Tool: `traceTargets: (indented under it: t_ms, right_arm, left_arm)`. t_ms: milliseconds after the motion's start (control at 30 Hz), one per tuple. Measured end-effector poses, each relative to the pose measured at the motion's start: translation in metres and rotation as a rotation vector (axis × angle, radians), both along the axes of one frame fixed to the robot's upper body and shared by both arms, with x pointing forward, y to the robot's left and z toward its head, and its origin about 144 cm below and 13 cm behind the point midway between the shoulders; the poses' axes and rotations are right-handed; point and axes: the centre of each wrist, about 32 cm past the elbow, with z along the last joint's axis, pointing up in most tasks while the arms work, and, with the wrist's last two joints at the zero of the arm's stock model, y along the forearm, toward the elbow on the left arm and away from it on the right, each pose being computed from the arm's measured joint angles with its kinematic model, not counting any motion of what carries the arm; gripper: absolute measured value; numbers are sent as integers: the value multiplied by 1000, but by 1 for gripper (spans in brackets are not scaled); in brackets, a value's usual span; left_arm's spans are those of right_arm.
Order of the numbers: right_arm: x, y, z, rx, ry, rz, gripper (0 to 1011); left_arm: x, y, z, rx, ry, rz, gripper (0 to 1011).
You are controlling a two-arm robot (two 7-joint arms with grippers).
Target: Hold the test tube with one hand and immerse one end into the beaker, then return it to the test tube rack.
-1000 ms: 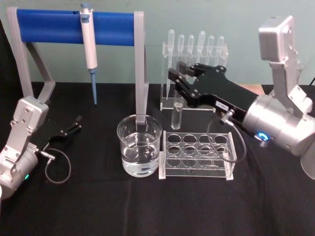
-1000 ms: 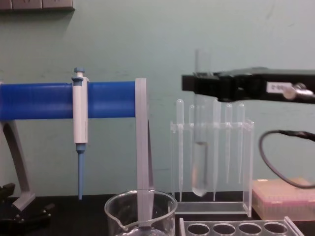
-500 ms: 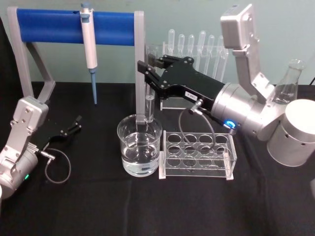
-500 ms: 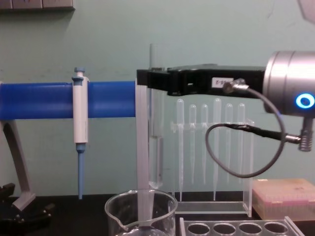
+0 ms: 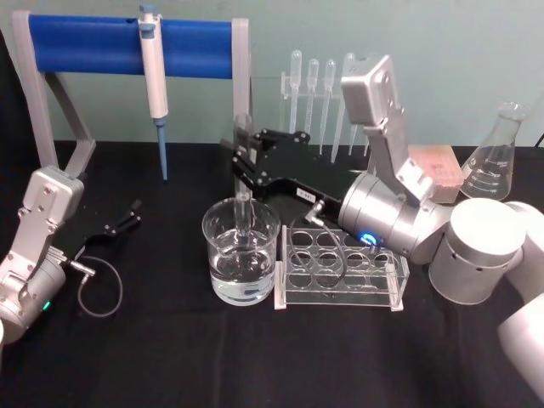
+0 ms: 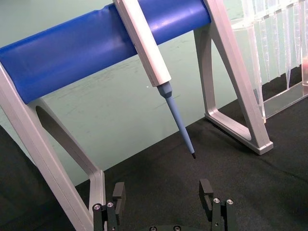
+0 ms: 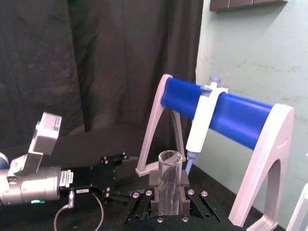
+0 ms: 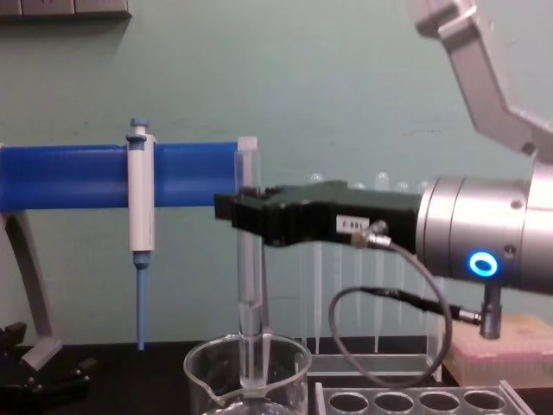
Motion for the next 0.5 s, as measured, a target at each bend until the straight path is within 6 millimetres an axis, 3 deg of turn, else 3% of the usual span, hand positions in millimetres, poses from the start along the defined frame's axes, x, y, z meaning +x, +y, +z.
traceTargets:
  t_ms: [500]
  right_arm:
    - [-1, 5, -42, -15, 66, -4, 227]
  left_arm:
    - [0, 0, 0, 0, 0, 0, 1000]
